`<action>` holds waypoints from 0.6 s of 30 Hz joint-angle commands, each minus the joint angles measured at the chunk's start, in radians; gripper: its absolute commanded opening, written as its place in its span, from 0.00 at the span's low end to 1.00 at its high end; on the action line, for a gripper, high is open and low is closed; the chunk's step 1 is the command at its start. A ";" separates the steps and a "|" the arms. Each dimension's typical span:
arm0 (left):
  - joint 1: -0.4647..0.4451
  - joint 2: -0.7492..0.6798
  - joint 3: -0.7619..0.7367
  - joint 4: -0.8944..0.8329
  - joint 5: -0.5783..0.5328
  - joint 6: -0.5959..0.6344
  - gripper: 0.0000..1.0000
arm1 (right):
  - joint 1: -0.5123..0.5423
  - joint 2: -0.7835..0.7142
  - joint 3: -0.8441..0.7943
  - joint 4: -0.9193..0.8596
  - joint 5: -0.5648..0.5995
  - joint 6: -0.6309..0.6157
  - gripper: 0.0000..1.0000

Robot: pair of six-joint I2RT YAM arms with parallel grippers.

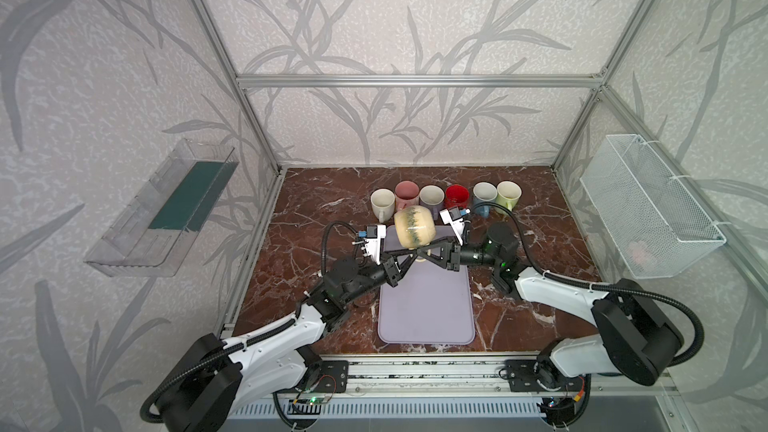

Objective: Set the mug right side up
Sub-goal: 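Hold the cream mug with both grippers above the tray, turning it upright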

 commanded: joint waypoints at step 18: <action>-0.009 -0.099 -0.022 0.066 0.000 0.039 0.00 | -0.028 -0.028 -0.001 0.019 0.017 -0.016 0.33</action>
